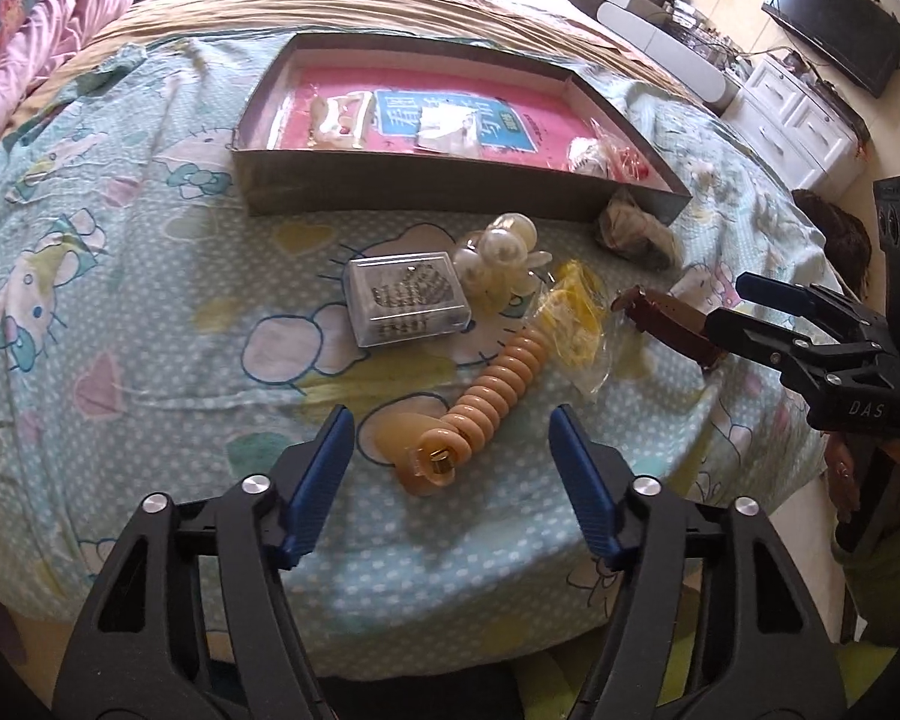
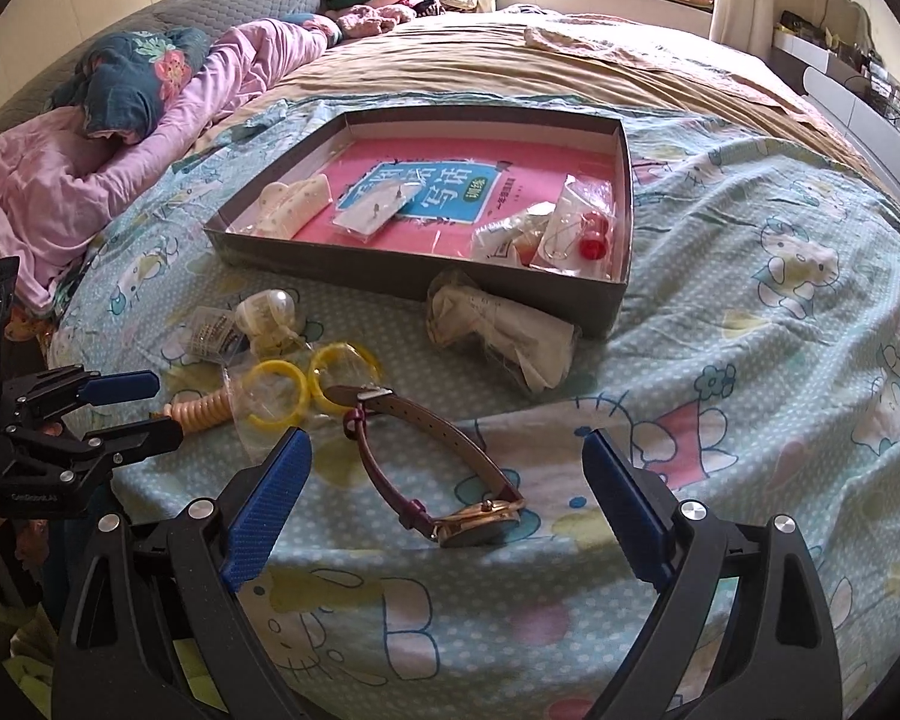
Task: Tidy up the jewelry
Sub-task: 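Grasp the coiled beige bracelet with the left gripper while the right gripper grasps the brown leather watch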
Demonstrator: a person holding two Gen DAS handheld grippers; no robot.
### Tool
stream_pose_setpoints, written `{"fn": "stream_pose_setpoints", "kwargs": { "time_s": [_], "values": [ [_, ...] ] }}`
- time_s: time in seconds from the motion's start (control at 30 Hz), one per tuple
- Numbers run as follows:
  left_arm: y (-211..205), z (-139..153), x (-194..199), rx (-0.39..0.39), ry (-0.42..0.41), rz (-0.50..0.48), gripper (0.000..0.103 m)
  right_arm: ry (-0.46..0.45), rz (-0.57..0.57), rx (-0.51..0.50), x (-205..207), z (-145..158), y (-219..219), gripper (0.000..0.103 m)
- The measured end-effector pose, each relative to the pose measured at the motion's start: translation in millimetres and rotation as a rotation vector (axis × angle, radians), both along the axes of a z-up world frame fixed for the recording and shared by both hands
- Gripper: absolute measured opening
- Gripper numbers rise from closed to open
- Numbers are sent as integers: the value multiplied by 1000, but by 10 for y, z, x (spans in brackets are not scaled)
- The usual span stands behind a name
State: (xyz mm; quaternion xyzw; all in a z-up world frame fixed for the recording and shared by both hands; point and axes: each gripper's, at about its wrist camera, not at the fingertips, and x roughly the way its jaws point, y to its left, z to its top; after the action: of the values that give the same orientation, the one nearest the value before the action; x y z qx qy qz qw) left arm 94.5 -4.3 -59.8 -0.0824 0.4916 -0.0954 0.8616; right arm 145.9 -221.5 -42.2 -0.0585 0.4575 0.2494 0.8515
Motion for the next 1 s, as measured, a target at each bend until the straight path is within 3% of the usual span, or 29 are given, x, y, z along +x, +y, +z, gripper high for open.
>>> {"fn": "stream_pose_setpoints", "kwargs": {
  "time_s": [0.07, 0.5, 0.67, 0.83, 1.0],
  "values": [
    [-33, -29, 12, 5, 5, -13, 51, 4, -1, -10, 11, -40, -7, 91],
    [-101, -81, 120, 49, -18, -28, 48, 33, 23, -44, 27, -321, 26, 91],
    [-149, -89, 126, 71, -22, -39, 41, 17, 48, -64, 4, -346, 75, 78],
    [-204, -73, 139, 53, -21, -49, 32, 21, 56, -41, 7, -329, 92, 60],
    [-203, -54, 108, 12, -25, -48, 29, 28, 61, -23, 10, -296, 84, 47]
  ]
}}
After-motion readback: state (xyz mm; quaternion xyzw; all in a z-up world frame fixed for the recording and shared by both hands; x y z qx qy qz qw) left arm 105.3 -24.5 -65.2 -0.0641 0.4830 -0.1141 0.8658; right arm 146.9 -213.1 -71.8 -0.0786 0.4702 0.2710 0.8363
